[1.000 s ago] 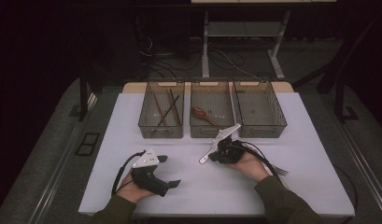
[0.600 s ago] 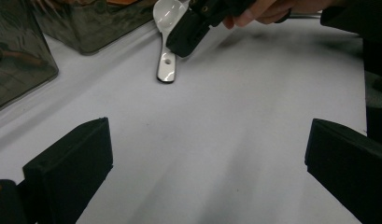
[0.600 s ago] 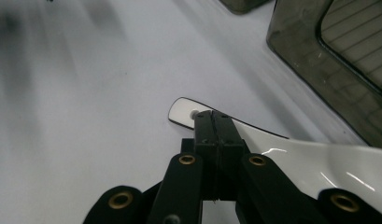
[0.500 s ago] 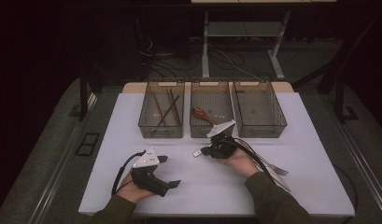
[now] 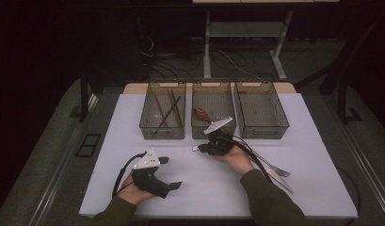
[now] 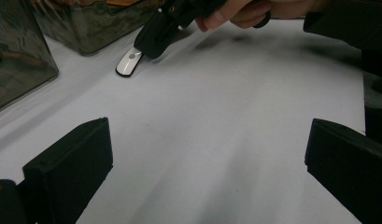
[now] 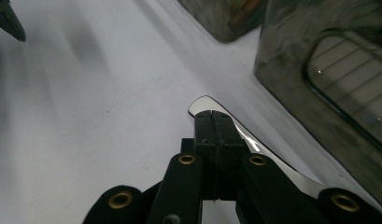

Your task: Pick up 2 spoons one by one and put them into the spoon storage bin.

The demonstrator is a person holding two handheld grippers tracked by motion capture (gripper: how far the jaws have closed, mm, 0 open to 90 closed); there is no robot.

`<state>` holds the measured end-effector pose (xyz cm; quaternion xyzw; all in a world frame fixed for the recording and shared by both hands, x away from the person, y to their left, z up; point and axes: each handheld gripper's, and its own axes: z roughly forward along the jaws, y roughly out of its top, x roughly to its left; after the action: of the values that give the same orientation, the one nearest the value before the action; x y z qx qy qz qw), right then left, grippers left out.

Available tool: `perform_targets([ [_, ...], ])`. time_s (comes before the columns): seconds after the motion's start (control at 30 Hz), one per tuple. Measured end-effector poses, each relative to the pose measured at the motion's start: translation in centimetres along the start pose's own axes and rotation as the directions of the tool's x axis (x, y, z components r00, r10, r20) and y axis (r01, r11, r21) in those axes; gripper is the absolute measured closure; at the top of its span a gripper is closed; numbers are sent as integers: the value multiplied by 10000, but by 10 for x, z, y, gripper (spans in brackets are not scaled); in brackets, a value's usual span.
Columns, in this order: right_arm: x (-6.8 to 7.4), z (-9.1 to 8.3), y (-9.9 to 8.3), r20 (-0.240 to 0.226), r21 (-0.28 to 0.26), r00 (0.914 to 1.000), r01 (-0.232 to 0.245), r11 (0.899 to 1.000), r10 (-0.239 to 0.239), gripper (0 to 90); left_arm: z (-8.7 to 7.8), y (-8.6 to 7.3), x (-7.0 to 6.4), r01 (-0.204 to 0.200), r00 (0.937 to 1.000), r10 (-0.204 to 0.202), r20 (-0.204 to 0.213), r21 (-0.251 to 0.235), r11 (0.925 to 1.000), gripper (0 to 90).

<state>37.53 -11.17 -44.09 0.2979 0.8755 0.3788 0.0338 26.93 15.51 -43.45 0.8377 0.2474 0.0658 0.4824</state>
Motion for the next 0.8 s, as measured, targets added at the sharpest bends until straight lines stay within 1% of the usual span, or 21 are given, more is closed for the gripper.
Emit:
perform_targets([
  [0.1, -4, -13, 0, 32, -97, 9999, -145, 9998, 145, 825, 0, 0, 0, 16, 10000, -16, -1, -8, 10000, 2],
  [0.17, -9, -23, 0, 165, -115, 9997, -203, 9997, 205, 759, 0, 0, 0, -14, 10000, 14, -9, 53, 10000, 2],
  [0.33, -24, -47, -6, 558, -225, 9969, -547, 9982, 559, 712, 1, 0, 0, 45, 10000, -45, -14, 2, 10000, 2],
  [0.4, -30, -53, -10, 700, -257, 9950, -700, 9972, 716, 688, 1, 0, 0, 38, 10000, -38, -12, 53, 10000, 2],
  [0.43, -32, -56, -12, 752, -183, 9939, -797, 9966, 809, 681, 1, 0, 0, 37, 10000, -37, -14, 56, 10000, 2],
  [0.6, -43, -64, -24, 1134, -4, 9881, -1050, 9945, 1044, 637, 1, 0, 0, 55, 10000, -55, -10, 48, 10000, 2],
  [0.67, -46, -66, -27, 1311, 45, 9844, -1189, 9929, 1173, 626, 1, 0, 0, 38, 10000, -38, -11, 72, 10000, 2],
  [0.7, -48, -66, -28, 1359, 61, 9828, -1270, 9919, 1250, 622, 1, 0, 0, 38, 10000, -38, -9, 76, 10000, 2],
  [0.77, -51, -65, -29, 1311, 172, 9811, -1458, 9892, 1423, 607, 1, 0, 0, 46, 10000, -46, -8, 73, 10000, 2],
  [0.8, -52, -63, -29, 1299, 226, 9812, -1467, 9889, 1426, 605, 1, 0, 0, 49, 10000, -49, -11, 62, 10000, 2],
])
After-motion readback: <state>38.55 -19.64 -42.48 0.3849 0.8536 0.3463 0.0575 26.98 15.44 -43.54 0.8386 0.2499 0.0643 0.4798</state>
